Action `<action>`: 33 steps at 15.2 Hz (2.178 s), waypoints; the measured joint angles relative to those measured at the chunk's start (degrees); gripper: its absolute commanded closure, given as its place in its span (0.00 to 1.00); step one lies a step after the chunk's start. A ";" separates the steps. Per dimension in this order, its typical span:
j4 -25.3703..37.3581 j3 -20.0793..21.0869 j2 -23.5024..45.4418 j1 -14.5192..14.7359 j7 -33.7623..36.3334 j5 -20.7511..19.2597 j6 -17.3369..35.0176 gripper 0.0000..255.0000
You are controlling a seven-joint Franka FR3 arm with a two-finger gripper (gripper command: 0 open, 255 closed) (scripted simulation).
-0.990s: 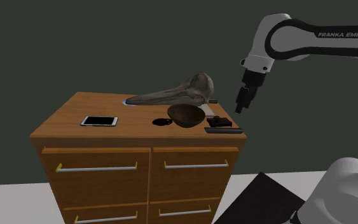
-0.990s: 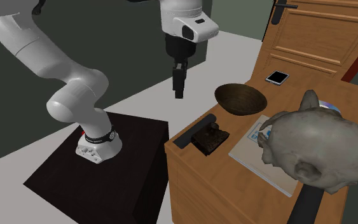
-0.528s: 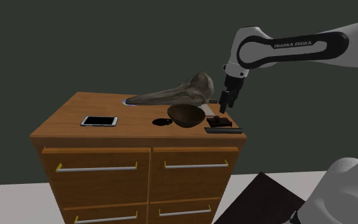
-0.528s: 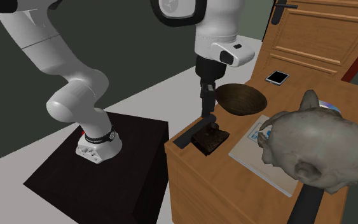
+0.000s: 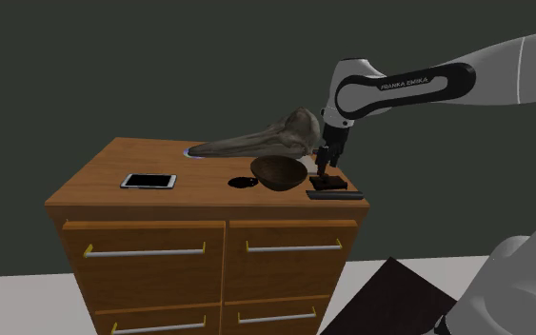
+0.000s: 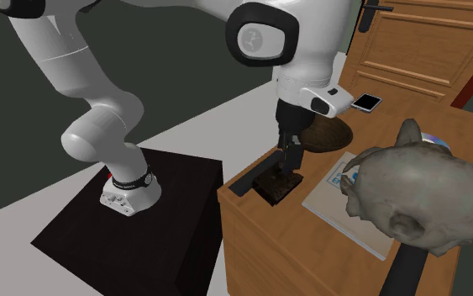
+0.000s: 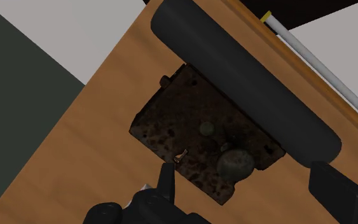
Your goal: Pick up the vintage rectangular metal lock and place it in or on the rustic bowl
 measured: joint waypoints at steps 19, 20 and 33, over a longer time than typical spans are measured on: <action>-2.22 -0.03 0.60 -0.02 0.06 -0.02 2.91 1.00; -2.23 -0.03 0.60 -0.02 0.05 -0.02 2.92 1.00; 5.61 0.04 -0.74 0.02 -0.18 0.05 -6.31 1.00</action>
